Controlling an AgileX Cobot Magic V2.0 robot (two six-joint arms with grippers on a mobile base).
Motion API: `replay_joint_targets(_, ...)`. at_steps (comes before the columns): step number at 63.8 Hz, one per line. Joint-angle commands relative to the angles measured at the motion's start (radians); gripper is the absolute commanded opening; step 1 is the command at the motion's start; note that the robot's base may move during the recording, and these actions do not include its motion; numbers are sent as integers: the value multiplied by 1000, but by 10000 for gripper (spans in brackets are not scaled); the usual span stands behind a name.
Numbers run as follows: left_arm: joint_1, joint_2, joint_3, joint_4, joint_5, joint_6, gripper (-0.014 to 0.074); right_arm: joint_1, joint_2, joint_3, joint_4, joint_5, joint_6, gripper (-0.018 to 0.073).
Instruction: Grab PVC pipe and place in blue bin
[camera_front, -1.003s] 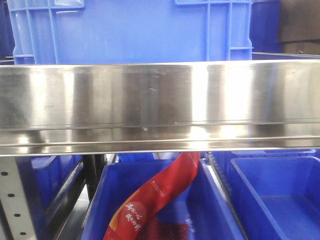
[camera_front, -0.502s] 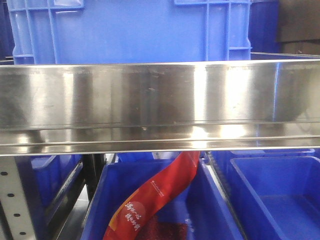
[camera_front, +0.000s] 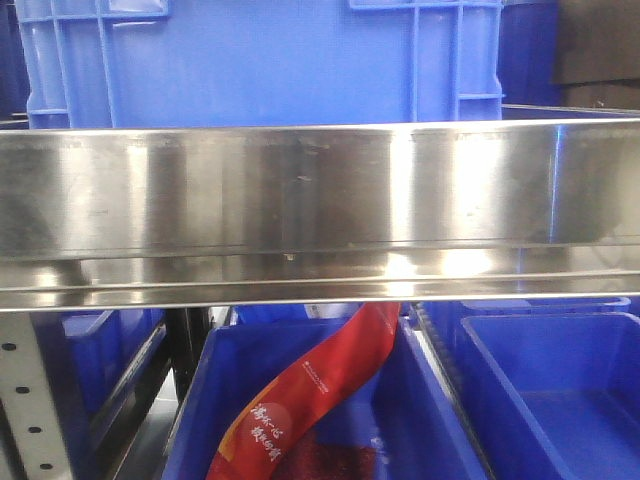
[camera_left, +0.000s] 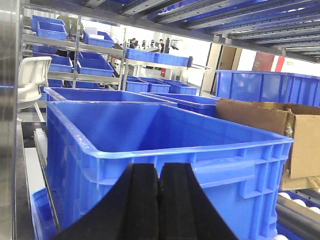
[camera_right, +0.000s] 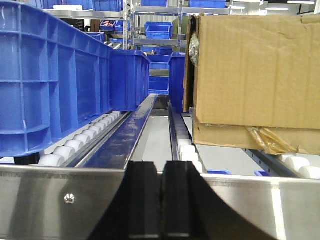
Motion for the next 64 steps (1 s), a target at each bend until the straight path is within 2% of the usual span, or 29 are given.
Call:
replay_joint_targets(1,2,-5,0,-6,-20,-2,-111,-5,-4,3,-7,-8,-3,-168)
replay_joint_targets(64,2,-25,33,-6,-22,-2,-111,-5,-4,3,-7,-8,-3,-168)
